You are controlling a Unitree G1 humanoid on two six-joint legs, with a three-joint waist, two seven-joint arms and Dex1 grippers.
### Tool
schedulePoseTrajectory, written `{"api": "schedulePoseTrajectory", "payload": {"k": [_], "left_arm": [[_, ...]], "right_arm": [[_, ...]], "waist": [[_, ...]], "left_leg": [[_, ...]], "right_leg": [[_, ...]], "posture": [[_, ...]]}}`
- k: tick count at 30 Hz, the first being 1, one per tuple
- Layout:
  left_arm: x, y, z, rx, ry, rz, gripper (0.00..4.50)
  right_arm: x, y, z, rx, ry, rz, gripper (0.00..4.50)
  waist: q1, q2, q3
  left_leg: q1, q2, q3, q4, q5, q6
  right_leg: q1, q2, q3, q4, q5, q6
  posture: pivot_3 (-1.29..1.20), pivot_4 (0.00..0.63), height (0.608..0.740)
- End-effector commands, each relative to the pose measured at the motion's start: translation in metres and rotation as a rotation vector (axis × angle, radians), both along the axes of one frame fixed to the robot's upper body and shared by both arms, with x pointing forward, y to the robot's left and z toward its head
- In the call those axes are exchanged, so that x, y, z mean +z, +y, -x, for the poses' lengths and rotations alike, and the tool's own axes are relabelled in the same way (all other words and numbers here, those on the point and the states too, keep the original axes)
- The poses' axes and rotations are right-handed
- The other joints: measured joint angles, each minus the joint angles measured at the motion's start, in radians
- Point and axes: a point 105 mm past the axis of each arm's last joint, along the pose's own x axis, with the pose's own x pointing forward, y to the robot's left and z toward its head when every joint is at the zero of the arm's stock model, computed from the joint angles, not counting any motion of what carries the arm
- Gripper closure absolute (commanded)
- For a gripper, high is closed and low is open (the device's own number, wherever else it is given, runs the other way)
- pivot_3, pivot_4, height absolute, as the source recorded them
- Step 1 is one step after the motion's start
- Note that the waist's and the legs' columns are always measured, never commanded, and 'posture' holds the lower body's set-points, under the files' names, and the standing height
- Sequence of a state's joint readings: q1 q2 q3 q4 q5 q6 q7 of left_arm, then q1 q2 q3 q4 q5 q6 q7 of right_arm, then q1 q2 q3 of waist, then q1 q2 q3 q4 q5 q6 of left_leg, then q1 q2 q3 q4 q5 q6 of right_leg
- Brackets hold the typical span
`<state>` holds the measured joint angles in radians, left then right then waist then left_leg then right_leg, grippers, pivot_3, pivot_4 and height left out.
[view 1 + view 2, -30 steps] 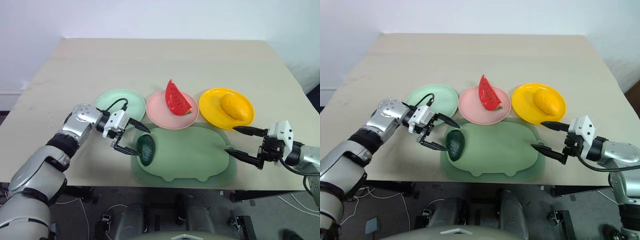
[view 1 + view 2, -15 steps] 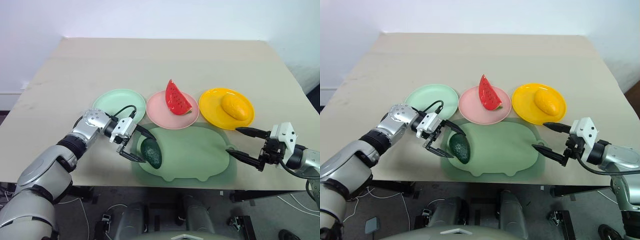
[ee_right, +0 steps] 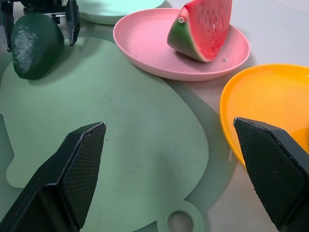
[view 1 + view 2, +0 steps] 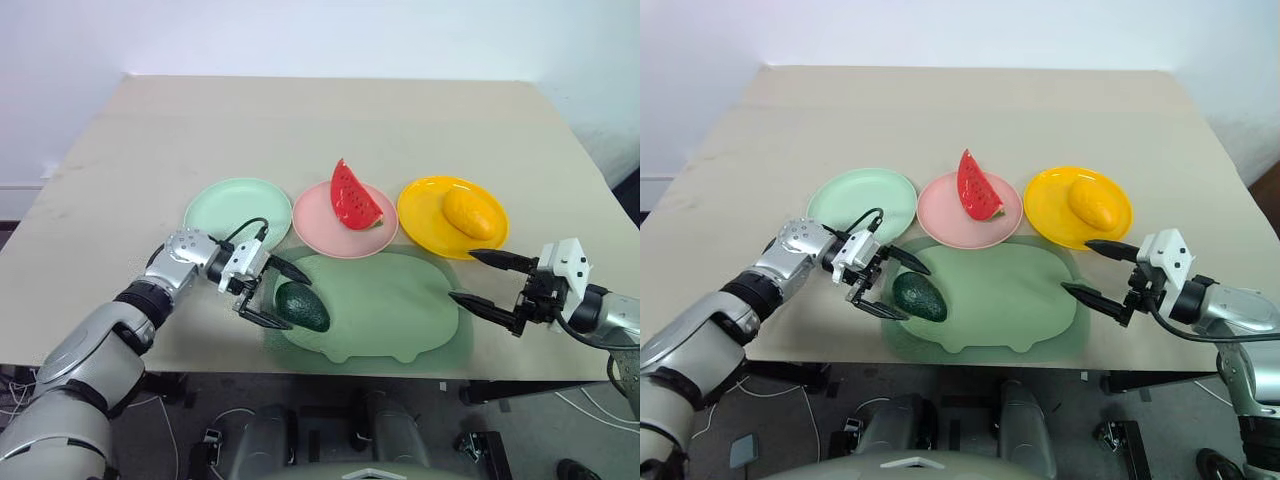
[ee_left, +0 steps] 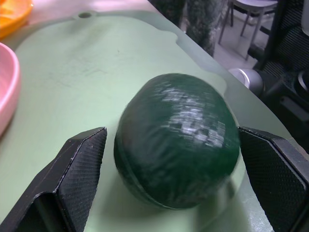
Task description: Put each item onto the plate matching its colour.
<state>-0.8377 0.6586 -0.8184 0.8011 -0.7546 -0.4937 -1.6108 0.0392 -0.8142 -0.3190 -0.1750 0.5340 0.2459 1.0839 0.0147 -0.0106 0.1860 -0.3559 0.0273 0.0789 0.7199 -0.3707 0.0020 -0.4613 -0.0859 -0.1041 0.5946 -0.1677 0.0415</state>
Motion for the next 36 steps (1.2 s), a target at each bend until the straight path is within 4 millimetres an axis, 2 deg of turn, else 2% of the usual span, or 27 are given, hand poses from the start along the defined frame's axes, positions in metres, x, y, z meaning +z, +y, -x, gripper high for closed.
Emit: {"api": "schedulePoseTrajectory", "payload": {"k": [1, 2, 5, 8, 13, 18, 22, 25, 31, 36], "left_arm": [[0.006, -0.004, 0.000, -0.002, -0.003, 0.044, 0.00], [0.006, -0.004, 0.000, -0.001, 0.004, 0.047, 0.00], [0.005, -0.007, 0.001, 0.001, 0.015, 0.063, 0.56], [0.005, -0.010, 0.003, 0.003, 0.034, 0.087, 1.43], [0.012, -0.005, 0.002, 0.025, 0.032, 0.116, 1.42], [0.044, 0.011, -0.016, 0.150, 0.026, 0.238, 1.42], [0.063, 0.040, -0.033, 0.340, -0.018, 0.311, 1.42], [0.067, 0.065, -0.048, 0.519, -0.036, 0.327, 1.42], [0.060, 0.113, -0.069, 0.841, -0.095, 0.313, 1.42], [0.048, 0.135, -0.074, 0.979, -0.140, 0.263, 1.42]], "right_arm": [[0.007, 0.006, 0.000, 0.021, -0.031, -0.002, 0.02], [0.006, 0.005, 0.000, 0.019, -0.029, -0.003, 0.02], [0.005, 0.005, 0.000, 0.017, -0.027, -0.004, 0.00], [0.005, 0.005, 0.000, 0.018, -0.027, -0.005, 0.00], [0.003, 0.006, 0.000, 0.020, -0.024, -0.009, 0.00], [0.002, 0.008, -0.004, 0.023, -0.020, -0.017, 0.00], [0.002, 0.012, -0.004, 0.045, -0.017, -0.025, 0.00], [0.009, 0.019, -0.002, 0.091, -0.049, -0.044, 0.00], [0.020, 0.023, -0.002, 0.128, -0.113, -0.073, 0.00], [0.023, 0.024, 0.004, 0.170, -0.129, -0.074, 0.00]], "waist": [[0.000, 0.000, 0.000], [0.001, 0.000, 0.000], [0.001, 0.000, 0.000], [0.000, 0.000, 0.000], [0.000, 0.000, 0.000], [-0.001, 0.000, 0.000], [-0.001, 0.000, 0.000], [-0.002, 0.000, 0.000], [0.000, 0.000, 0.000], [0.000, 0.000, 0.000]], "left_leg": [[0.000, 0.000, 0.000, 0.000, 0.000, 0.000], [0.000, 0.000, 0.000, 0.000, 0.000, 0.000], [0.000, 0.000, 0.000, 0.000, 0.000, 0.000], [0.000, 0.000, 0.000, 0.000, 0.000, 0.000], [0.000, 0.000, 0.000, 0.000, 0.000, 0.000], [0.000, 0.000, 0.000, 0.000, 0.000, 0.000], [0.000, 0.000, 0.000, 0.000, 0.000, 0.000], [0.001, 0.000, 0.000, 0.000, 0.000, 0.000], [0.000, 0.000, 0.001, 0.000, 0.000, 0.000], [0.000, 0.000, 0.001, 0.000, 0.000, 0.000]], "right_leg": [[0.000, 0.000, 0.000, 0.000, 0.000, 0.000], [0.000, 0.000, 0.000, 0.000, 0.000, 0.000], [0.000, 0.000, 0.000, 0.000, 0.000, 0.000], [0.000, 0.000, 0.000, 0.000, 0.000, 0.000], [0.000, 0.000, 0.000, 0.000, 0.000, 0.000], [0.000, 0.000, 0.000, 0.000, 0.000, 0.000], [0.000, 0.000, 0.000, 0.000, 0.000, 0.000], [0.000, 0.000, 0.000, 0.001, 0.000, 0.000], [0.001, 0.000, 0.000, 0.001, 0.000, 0.000], [0.001, 0.000, -0.001, 0.001, 0.000, 0.000]], "posture": [[0.00, 0.150, 0.736], [0.00, 0.150, 0.736], [0.00, 0.150, 0.736], [0.00, 0.150, 0.736], [0.00, 0.150, 0.736], [0.00, 0.150, 0.736], [0.00, 0.150, 0.736], [0.00, 0.150, 0.736], [0.00, 0.150, 0.736], [0.00, 0.150, 0.736]]}}
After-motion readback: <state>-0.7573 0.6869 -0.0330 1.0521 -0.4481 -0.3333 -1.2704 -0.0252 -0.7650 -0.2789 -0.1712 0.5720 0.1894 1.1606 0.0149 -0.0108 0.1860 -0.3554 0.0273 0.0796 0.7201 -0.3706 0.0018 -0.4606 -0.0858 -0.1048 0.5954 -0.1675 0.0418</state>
